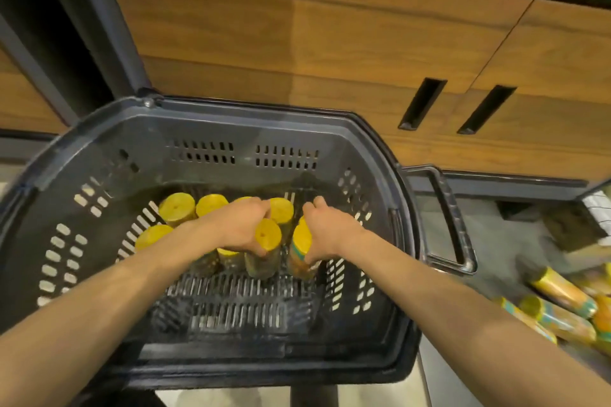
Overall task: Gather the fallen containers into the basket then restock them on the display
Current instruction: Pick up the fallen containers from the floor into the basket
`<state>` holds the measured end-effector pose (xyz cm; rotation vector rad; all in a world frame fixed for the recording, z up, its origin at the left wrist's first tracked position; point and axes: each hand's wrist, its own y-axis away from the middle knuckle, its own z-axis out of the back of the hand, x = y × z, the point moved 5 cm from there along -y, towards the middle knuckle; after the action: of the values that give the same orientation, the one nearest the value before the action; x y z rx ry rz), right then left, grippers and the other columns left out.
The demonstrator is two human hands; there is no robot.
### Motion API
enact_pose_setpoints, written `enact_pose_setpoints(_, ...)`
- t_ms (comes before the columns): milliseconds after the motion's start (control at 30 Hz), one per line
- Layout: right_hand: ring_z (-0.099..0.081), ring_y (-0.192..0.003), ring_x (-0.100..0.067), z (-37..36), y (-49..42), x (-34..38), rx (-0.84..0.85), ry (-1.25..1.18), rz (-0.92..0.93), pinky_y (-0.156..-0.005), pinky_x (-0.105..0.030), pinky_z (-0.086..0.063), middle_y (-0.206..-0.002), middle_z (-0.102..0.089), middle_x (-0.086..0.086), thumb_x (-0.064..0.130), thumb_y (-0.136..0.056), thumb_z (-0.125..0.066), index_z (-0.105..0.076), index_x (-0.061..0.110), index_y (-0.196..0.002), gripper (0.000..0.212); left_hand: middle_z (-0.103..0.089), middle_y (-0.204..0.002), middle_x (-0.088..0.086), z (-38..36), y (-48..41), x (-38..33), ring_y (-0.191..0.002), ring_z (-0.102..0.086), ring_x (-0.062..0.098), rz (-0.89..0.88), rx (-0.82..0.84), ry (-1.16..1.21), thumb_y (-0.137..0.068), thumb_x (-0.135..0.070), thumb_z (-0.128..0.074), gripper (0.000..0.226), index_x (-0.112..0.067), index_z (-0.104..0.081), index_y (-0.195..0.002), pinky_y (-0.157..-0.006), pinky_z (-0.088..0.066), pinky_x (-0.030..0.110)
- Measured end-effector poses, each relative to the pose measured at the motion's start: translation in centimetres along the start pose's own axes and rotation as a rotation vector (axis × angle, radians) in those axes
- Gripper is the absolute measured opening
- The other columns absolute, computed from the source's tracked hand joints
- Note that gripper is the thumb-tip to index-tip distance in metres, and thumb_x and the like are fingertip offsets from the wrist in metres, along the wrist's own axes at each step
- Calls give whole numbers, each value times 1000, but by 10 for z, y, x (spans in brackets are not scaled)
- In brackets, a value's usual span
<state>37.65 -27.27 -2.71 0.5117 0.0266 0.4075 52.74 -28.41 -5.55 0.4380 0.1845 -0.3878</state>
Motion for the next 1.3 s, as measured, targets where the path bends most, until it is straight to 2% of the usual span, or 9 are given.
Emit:
enact_pose_setpoints(133, -54, -120, -38, -10, -15, -6, 58, 11, -61, -92, -42, -49, -135, -40, -16, 40, -65, -88, -37, 5, -137, 95, -47, -107, 1, -19, -12, 0, -102, -55, 26, -35, 68, -60, -64, -44, -84, 64, -18, -47, -110, -77, -45, 34)
enact_pose_setpoints(233, -54, -121, -38, -17, -27, -10, 98, 14, -99, -96, -43, -49, -140, -38, -17, 36, -64, -90, -36, 5, -140, 98, -50, -118, 6, -28, -22, -1, -104, -57, 30, -65, 107, -119, -65, -38, -84, 64, -15, -48, -113, -81, -50, 39)
enact_pose_setpoints(400, -51, -125, -38, -40, -43, -11, 150, -45, -182, -97, -44, -49, -144, -35, -16, 30, -68, -89, -35, 5, -140, 94, -50, -127, 9, -37, -34, 2, -111, -57, 30, -64, 115, -178, -68, -39, -85, 74, -11, -47, -124, -88, -50, 40)
enact_pose_setpoints(533, -51, -124, -40, -55, -51, -10, 97, -109, -237, -95, -47, -49, -141, -34, -14, 25, -68, -89, -32, 5, -141, 94, -49, -128, 10, -44, -39, 2, -113, -56, 30, -59, 73, -231, -72, -41, -81, 72, -10, -44, -126, -87, -48, 41)
enact_pose_setpoints(700, -49, -123, -34, -59, -57, -2, -11, -156, -246, -95, -44, -47, -133, -42, -11, 28, -75, -84, -47, 6, -134, 73, -50, -128, 9, -52, -38, 4, -114, -56, 30, -35, 22, -286, -79, -42, -73, 63, -11, -44, -125, -90, -45, 42)
enact_pose_setpoints(800, -50, -122, -33, -61, -56, -3, -32, -168, -252, -93, -45, -49, -134, -38, -12, 29, -70, -88, -40, 6, -135, 85, -49, -130, 9, -55, -37, 8, -117, -54, 30, -14, 11, -292, -79, -42, -72, 64, -11, -43, -128, -93, -43, 43)
enact_pose_setpoints(933, -52, -120, -35, -60, -51, -3, -17, -122, -257, -89, -45, -49, -135, -35, -13, 31, -68, -89, -37, 7, -136, 88, -51, -130, 8, -55, -36, 9, -117, -54, 30, 0, -1, -302, -80, -43, -71, 62, -12, -45, -127, -94, -42, 43)
enact_pose_setpoints(1100, -51, -121, -35, -64, -47, -1, 71, -71, -225, -91, -47, -51, -140, -29, -11, 35, -66, -90, -43, 11, -136, 87, -51, -130, 9, -55, -34, 12, -117, -54, 30, -7, 32, -255, -81, -42, -71, 62, -12, -45, -128, -94, -41, 43)
enact_pose_setpoints(1300, -53, -117, -32, -60, -47, -3, 30, -101, -227, -91, -44, -49, -137, -34, -9, 38, -66, -89, -48, 12, -132, 82, -50, -131, 9, -54, -34, 13, -119, -52, 30, -18, 49, -232, -81, -42, -72, 65, -11, -44, -130, -93, -42, 45)
